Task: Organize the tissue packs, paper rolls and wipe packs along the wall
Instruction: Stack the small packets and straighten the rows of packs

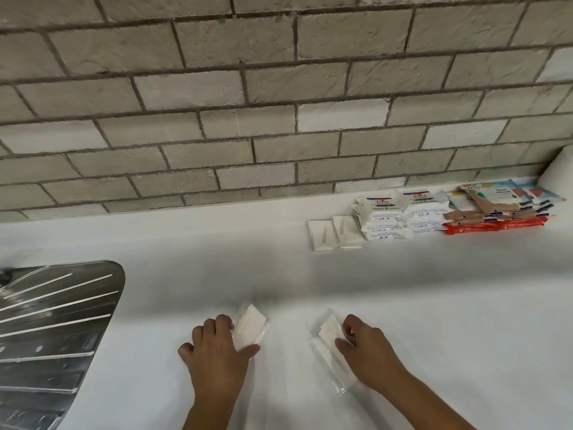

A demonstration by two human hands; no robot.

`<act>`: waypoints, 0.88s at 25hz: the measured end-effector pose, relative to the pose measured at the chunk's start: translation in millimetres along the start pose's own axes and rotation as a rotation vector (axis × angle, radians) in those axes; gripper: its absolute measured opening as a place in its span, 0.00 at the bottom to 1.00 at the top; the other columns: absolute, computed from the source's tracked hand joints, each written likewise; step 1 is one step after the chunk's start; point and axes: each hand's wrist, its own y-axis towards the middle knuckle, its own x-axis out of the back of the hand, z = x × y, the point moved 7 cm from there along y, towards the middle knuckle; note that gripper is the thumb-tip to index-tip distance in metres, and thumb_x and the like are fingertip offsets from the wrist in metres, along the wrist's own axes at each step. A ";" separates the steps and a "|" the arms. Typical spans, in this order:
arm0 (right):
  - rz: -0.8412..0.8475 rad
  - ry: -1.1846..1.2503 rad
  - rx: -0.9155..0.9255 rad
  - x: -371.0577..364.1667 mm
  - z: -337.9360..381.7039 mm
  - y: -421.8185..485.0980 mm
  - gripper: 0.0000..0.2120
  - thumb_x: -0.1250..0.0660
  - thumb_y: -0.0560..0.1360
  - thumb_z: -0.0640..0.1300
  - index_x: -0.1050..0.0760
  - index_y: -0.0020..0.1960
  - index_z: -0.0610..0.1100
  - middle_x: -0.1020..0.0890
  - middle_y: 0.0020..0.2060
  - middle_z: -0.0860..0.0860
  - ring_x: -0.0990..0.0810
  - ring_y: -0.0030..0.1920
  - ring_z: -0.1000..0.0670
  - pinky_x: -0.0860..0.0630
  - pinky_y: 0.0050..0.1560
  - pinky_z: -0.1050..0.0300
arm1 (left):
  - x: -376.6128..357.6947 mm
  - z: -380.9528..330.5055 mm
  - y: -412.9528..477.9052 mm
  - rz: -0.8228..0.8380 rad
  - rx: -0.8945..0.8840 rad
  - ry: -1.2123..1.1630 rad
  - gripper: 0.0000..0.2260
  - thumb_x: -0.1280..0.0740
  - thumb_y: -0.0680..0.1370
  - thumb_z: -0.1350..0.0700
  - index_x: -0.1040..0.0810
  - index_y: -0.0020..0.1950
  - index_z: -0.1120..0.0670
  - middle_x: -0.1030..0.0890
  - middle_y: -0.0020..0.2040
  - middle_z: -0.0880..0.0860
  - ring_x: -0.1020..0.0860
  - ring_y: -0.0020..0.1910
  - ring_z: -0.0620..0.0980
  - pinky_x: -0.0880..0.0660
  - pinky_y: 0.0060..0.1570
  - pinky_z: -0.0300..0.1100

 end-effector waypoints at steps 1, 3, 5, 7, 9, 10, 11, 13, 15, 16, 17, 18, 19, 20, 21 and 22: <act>0.014 0.042 -0.003 2.7 0.6 0.5 0.06 0.35 0.78 0.45 0.31 0.45 0.46 0.24 0.33 0.53 0.30 0.31 0.53 0.35 0.33 0.61 | 0.2 -1.2 0.1 0.028 0.000 0.010 0.28 0.17 0.55 0.38 0.23 0.46 0.49 0.20 0.40 0.47 0.22 0.42 0.54 0.43 0.43 0.47; 0.035 0.231 -0.045 9.4 -0.8 0.0 0.03 0.33 0.79 0.44 0.28 0.48 0.48 0.20 0.37 0.55 0.23 0.36 0.54 0.29 0.38 0.61 | -0.8 -1.0 0.1 0.124 0.047 0.008 0.23 0.22 0.65 0.36 0.23 0.50 0.48 0.18 0.41 0.46 0.20 0.45 0.53 0.38 0.44 0.46; 0.023 0.468 -0.100 16.0 -5.5 -1.4 0.05 0.32 0.79 0.41 0.23 0.52 0.50 0.15 0.46 0.54 0.16 0.45 0.53 0.21 0.48 0.55 | -2.5 3.7 0.5 0.202 0.137 -0.102 0.16 0.29 0.74 0.38 0.26 0.50 0.47 0.19 0.42 0.46 0.20 0.44 0.52 0.31 0.42 0.45; 0.016 0.633 -0.165 20.0 -12.3 -3.3 0.07 0.31 0.79 0.38 0.19 0.54 0.48 0.13 0.47 0.51 0.14 0.48 0.50 0.19 0.50 0.52 | -3.5 11.3 0.2 0.226 0.229 -0.355 0.12 0.30 0.77 0.43 0.26 0.46 0.49 0.20 0.37 0.48 0.21 0.39 0.52 0.26 0.39 0.45; 0.027 0.690 -0.197 22.4 -16.4 -5.0 0.07 0.31 0.79 0.37 0.18 0.53 0.46 0.12 0.46 0.49 0.13 0.48 0.48 0.18 0.50 0.50 | -8.3 18.6 0.8 0.263 0.302 -0.591 0.11 0.28 0.77 0.48 0.22 0.42 0.53 0.17 0.35 0.51 0.19 0.38 0.52 0.23 0.42 0.48; 0.036 0.692 -0.201 22.4 -17.1 -6.2 0.07 0.31 0.79 0.36 0.17 0.53 0.45 0.12 0.46 0.49 0.13 0.47 0.48 0.18 0.49 0.51 | -10.4 21.4 1.0 0.295 0.342 -0.702 0.09 0.28 0.78 0.49 0.20 0.41 0.53 0.16 0.35 0.53 0.17 0.39 0.53 0.22 0.44 0.50; 0.044 0.684 -0.203 22.2 -16.6 -7.0 0.07 0.31 0.78 0.36 0.17 0.52 0.45 0.12 0.45 0.50 0.13 0.46 0.49 0.18 0.48 0.52 | -11.4 23.6 1.0 0.329 0.378 -0.795 0.08 0.28 0.78 0.51 0.18 0.43 0.53 0.14 0.37 0.53 0.15 0.40 0.53 0.21 0.46 0.51; 0.064 0.648 -0.201 20.0 -14.5 -8.4 0.05 0.30 0.78 0.37 0.17 0.50 0.45 0.12 0.43 0.51 0.13 0.44 0.51 0.20 0.45 0.56 | -10.1 28.0 1.5 0.363 0.416 -0.890 0.07 0.28 0.78 0.52 0.16 0.46 0.55 0.13 0.39 0.53 0.14 0.42 0.55 0.19 0.49 0.53; 0.089 0.604 -0.183 15.7 -11.5 -8.3 0.04 0.29 0.77 0.39 0.16 0.47 0.45 0.13 0.41 0.52 0.14 0.43 0.51 0.21 0.45 0.57 | -5.6 32.2 4.5 0.353 0.424 -0.913 0.06 0.28 0.79 0.54 0.16 0.47 0.57 0.13 0.39 0.54 0.14 0.42 0.56 0.19 0.48 0.53; 0.096 0.584 -0.169 13.9 -10.3 -7.9 0.03 0.28 0.77 0.39 0.16 0.46 0.46 0.13 0.41 0.51 0.14 0.43 0.51 0.21 0.45 0.55 | -3.3 33.3 6.0 0.347 0.427 -0.927 0.06 0.29 0.79 0.55 0.16 0.47 0.57 0.13 0.39 0.55 0.14 0.42 0.57 0.19 0.47 0.52; 0.098 0.577 -0.157 12.5 -9.2 -7.3 0.03 0.28 0.77 0.40 0.16 0.46 0.46 0.13 0.41 0.51 0.14 0.44 0.50 0.20 0.45 0.54 | -1.7 34.0 7.2 0.348 0.441 -0.950 0.06 0.30 0.80 0.56 0.16 0.48 0.58 0.13 0.39 0.56 0.14 0.41 0.58 0.19 0.44 0.52; 0.099 0.594 -0.150 11.3 -8.5 -7.0 0.02 0.28 0.77 0.41 0.17 0.47 0.46 0.13 0.42 0.51 0.14 0.44 0.49 0.19 0.43 0.52 | -0.8 34.0 7.8 0.359 0.465 -0.984 0.06 0.31 0.80 0.56 0.17 0.49 0.58 0.13 0.40 0.57 0.15 0.39 0.59 0.20 0.40 0.50; 0.107 0.641 -0.153 10.1 -7.7 -6.5 0.02 0.29 0.78 0.42 0.17 0.49 0.47 0.13 0.43 0.50 0.14 0.44 0.48 0.18 0.39 0.52 | -1.9 33.2 8.8 0.380 0.494 -1.020 0.05 0.32 0.81 0.58 0.18 0.50 0.58 0.14 0.40 0.58 0.17 0.37 0.59 0.22 0.37 0.48; 0.123 0.699 -0.163 8.3 -7.3 -5.4 0.03 0.30 0.80 0.43 0.18 0.52 0.48 0.14 0.44 0.49 0.14 0.44 0.47 0.19 0.35 0.53 | -3.9 31.1 9.6 0.414 0.521 -1.058 0.04 0.34 0.80 0.60 0.19 0.52 0.57 0.14 0.40 0.59 0.18 0.36 0.59 0.23 0.34 0.46; 0.141 0.748 -0.178 7.3 -6.6 -2.9 0.05 0.33 0.81 0.45 0.19 0.54 0.49 0.14 0.46 0.47 0.15 0.42 0.47 0.21 0.32 0.55 | -6.5 26.4 11.6 0.452 0.535 -1.095 0.06 0.35 0.79 0.62 0.20 0.53 0.57 0.14 0.41 0.59 0.18 0.36 0.59 0.23 0.33 0.45; 0.151 0.784 -0.194 8.3 -6.3 1.9 0.06 0.35 0.83 0.44 0.20 0.56 0.49 0.15 0.47 0.45 0.16 0.41 0.46 0.23 0.31 0.56 | -8.7 18.4 15.0 0.491 0.536 -1.136 0.08 0.37 0.78 0.65 0.21 0.54 0.58 0.14 0.43 0.60 0.18 0.36 0.59 0.23 0.34 0.45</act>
